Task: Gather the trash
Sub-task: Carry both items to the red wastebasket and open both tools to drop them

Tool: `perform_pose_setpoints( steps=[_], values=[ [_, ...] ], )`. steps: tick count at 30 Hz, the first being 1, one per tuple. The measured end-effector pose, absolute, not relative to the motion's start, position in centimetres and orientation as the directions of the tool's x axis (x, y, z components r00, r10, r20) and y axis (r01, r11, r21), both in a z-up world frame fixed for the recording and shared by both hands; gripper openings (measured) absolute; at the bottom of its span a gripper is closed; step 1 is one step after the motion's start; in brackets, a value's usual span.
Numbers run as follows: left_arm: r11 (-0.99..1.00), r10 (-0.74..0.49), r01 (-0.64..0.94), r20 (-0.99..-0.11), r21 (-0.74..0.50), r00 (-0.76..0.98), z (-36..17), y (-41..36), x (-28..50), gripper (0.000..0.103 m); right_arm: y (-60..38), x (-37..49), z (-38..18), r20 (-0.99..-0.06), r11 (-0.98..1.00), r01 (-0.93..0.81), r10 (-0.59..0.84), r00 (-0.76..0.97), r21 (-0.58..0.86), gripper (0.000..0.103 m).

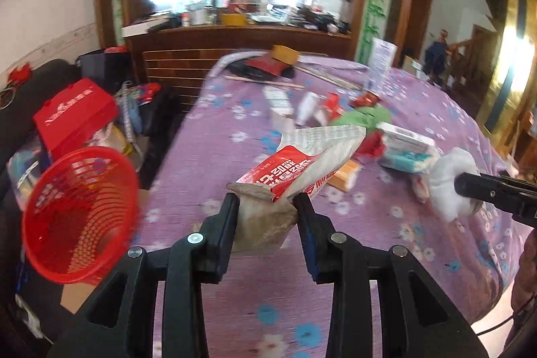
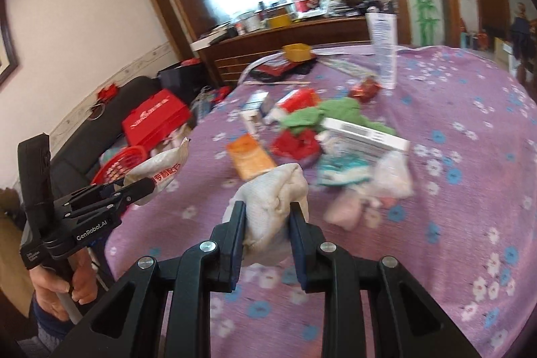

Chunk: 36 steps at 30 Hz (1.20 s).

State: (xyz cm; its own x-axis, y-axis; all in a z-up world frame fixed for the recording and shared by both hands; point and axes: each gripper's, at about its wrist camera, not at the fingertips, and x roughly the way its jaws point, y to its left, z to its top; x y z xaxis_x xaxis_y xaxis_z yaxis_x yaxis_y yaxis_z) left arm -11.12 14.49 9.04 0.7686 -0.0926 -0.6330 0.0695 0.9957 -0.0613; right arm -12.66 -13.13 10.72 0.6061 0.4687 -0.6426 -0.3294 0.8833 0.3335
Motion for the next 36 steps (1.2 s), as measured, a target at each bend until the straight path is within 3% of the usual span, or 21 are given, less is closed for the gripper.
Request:
perform_pose_setpoints(
  steps=[15,25,26,28,30,36],
  values=[
    [0.930,0.178,-0.339,-0.635,-0.141,0.752,8.5,31.7,-13.5,0.034,5.6,-8.8,15.0,-0.640,0.717,-0.620,0.646,0.417,0.319,0.028],
    [0.883,0.183,-0.416,-0.660,-0.215,0.729,6.5,37.0,-12.6,0.036,17.1,-5.3,12.9,-0.666,0.645,-0.683,0.680,0.307,0.343,0.030],
    [0.880,0.186,-0.420,-0.655,-0.220,0.733,6.5,37.2,-12.6,0.038,18.0,-4.9,12.6,-0.669,0.644,-0.683,0.679,0.302,0.345,0.030],
    [0.875,0.201,-0.432,-0.647,-0.219,0.735,6.6,37.5,-12.7,0.066,19.3,-3.9,12.0,-0.674,0.641,-0.684,0.679,0.293,0.348,0.038],
    [0.872,0.226,-0.442,-0.629,-0.209,0.744,7.1,37.7,-13.0,0.066,20.0,-3.2,11.6,-0.673,0.640,-0.678,0.683,0.285,0.362,0.047],
    [0.892,0.200,-0.400,-0.612,-0.209,0.765,8.0,36.3,-13.3,0.067,17.7,-3.4,12.6,-0.644,0.647,-0.662,0.697,0.314,0.378,0.049]
  ],
)
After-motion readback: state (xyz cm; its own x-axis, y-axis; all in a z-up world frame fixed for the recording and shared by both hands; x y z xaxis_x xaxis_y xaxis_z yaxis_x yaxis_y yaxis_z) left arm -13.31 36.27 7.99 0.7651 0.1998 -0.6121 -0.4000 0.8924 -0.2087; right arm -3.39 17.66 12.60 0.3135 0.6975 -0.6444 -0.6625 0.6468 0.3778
